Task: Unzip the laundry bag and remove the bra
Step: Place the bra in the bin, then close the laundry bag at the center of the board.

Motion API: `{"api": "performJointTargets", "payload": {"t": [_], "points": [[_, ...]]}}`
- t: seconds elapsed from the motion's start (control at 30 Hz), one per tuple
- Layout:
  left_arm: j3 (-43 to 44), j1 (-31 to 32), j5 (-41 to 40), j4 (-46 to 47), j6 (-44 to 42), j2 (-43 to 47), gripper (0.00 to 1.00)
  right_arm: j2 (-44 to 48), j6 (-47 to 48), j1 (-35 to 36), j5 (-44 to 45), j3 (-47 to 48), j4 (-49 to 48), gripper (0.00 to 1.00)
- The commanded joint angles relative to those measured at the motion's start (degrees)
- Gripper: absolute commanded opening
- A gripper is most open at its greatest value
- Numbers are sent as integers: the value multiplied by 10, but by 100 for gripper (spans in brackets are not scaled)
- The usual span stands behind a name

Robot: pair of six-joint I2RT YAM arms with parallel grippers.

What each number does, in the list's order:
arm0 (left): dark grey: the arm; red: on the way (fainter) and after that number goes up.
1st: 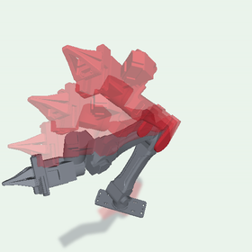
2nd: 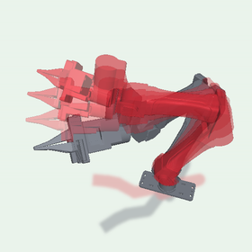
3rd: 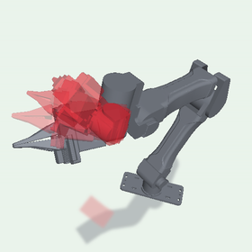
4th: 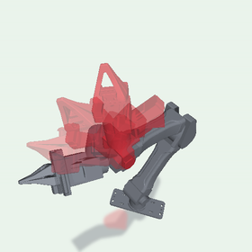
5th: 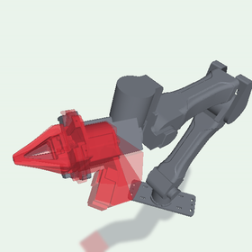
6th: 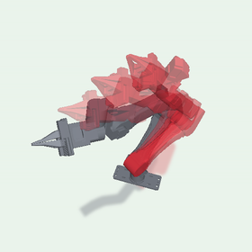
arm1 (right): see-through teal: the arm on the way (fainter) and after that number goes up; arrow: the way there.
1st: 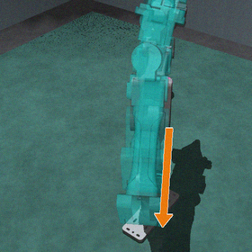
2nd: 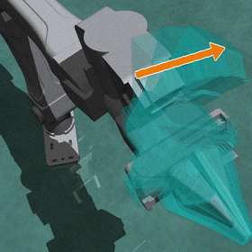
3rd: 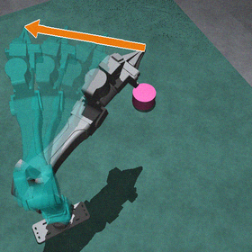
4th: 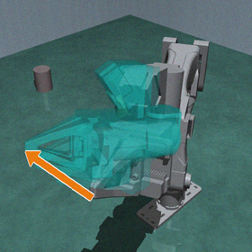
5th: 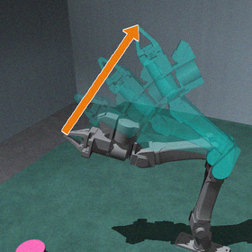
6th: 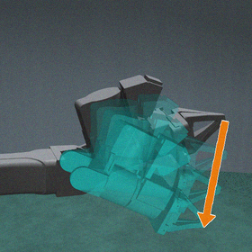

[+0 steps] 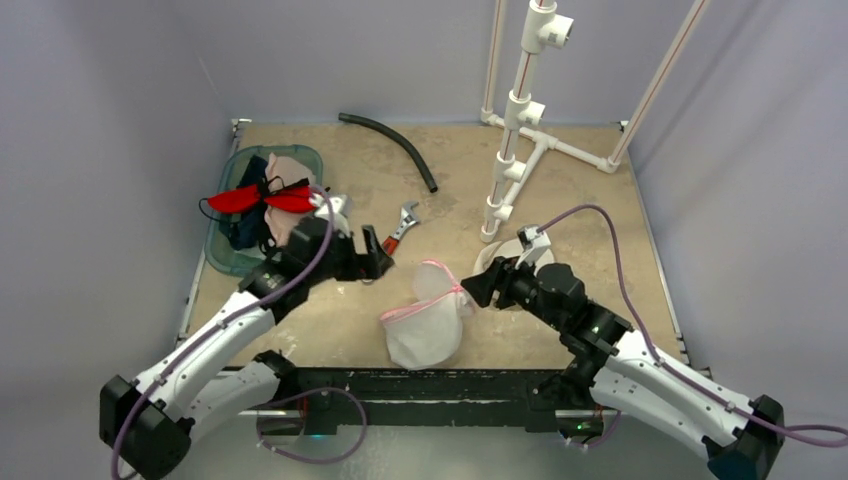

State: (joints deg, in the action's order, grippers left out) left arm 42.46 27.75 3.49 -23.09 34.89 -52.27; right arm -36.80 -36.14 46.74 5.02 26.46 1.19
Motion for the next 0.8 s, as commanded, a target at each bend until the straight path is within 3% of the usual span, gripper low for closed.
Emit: {"api": "performJointTargets", "payload": {"t": [0.0,0.17,0.4,0.63,0.77], "points": [[-25,138,-46,89,69,-1,93,-41,-20,-1,16,36,-3,64],[-70,218,-99,81,101,18,94,-139,24,-1,-28,94,-52,65],[-160,223,-89,80,173,96,92,-265,82,5,10,148,-44,65],[-160,224,-84,34,178,142,90,-364,133,6,15,216,-13,64],[-171,224,-58,40,178,149,89,-408,158,9,5,255,22,55]]}}
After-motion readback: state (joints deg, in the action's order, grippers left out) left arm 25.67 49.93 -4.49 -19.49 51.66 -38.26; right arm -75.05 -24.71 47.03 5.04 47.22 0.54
